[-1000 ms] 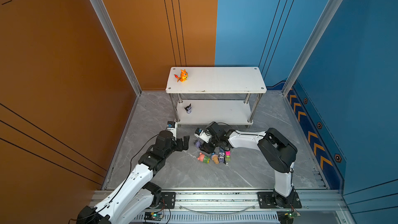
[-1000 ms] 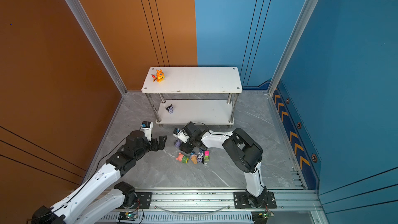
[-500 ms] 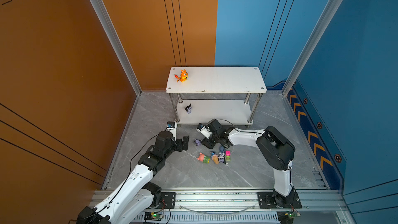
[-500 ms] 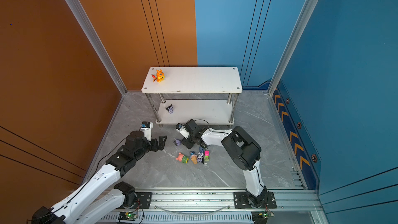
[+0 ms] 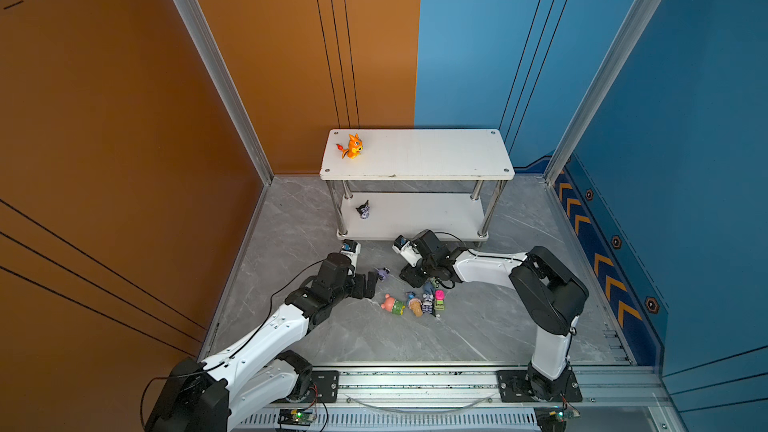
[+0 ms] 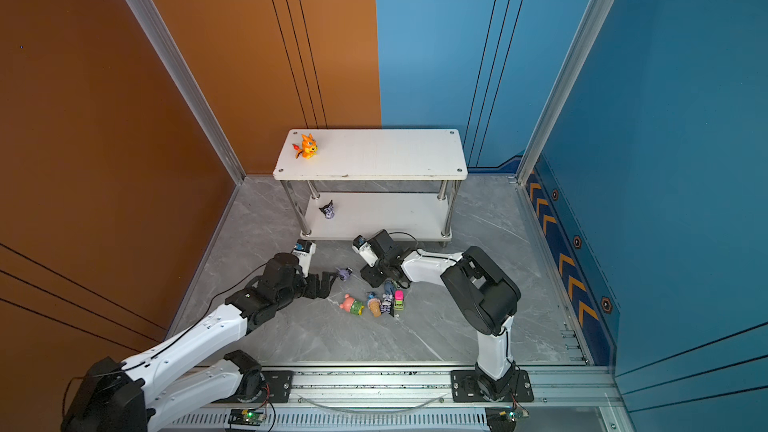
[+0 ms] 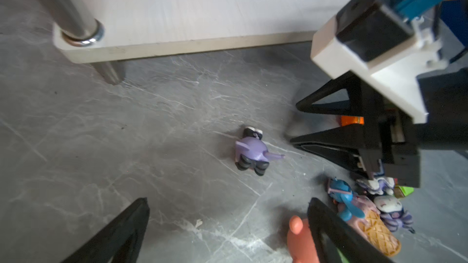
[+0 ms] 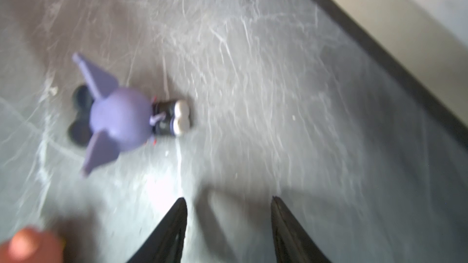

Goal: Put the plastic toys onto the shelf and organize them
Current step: 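Reach the left gripper onto the purple figure while the right gripper opens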

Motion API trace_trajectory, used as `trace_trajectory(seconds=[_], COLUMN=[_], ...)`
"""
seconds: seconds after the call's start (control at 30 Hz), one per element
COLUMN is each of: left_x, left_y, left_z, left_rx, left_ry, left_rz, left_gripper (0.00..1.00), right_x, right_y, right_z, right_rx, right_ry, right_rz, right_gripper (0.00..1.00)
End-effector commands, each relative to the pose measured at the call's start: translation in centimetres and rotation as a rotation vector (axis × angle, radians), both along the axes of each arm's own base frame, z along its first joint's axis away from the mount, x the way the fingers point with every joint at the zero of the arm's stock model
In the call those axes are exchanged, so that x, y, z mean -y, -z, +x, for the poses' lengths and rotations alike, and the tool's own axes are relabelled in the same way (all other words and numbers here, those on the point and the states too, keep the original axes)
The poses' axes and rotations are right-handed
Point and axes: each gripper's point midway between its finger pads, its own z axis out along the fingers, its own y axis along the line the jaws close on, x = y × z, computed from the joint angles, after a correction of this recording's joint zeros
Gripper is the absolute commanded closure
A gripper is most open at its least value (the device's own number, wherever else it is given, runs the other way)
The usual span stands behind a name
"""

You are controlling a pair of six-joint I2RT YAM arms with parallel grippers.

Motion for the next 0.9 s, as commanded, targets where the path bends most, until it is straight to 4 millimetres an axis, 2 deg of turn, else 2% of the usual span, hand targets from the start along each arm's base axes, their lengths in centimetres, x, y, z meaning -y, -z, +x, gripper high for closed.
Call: trace_trajectory(seconds=[0.0, 0.17, 0.33, 0.5, 0.63, 0.7, 0.87], left_x=[0.6, 1.7, 2.9, 4.0, 3.8, 4.0, 4.2], left_y=[-0.2, 1.2, 2.5, 3.4, 4.1, 4.4, 5.3], left_z=[0.7, 1.4, 2.3, 2.4, 2.4, 2.3, 2.6], left_rx=[0.004, -0.061, -0.118, -0.148, -0.164, -0.172, -0.191], left_ry=[-0.005, 0.032, 0.08, 0.136, 0.153, 0.169, 0.19], left_rz=[0.039, 0.08, 0.138, 0.17, 0.203, 0.217, 0.252], left_gripper=[0.01, 0.01, 0.01, 0.0, 0.0, 0.0, 0.0], right_x=[1.4, 3.0, 4.3, 4.5, 4.6, 5.4, 5.5], right_y=[-1.9, -2.8, -3.0, -3.0, -3.0, -2.8, -2.7], right_z=[-1.4, -2.5, -2.3, -2.5, -2.5, -1.7, -1.5], right_rx=[-0.038, -0.048, -0.039, -0.037, -0.035, -0.039, -0.04], right_ry=[0.039, 0.071, 0.102, 0.108, 0.112, 0.142, 0.148], right_rz=[0.018, 0.017, 0.012, 0.021, 0.027, 0.029, 0.032], right_gripper=[0.45, 0.44, 0.44, 0.45, 0.46, 0.46, 0.46])
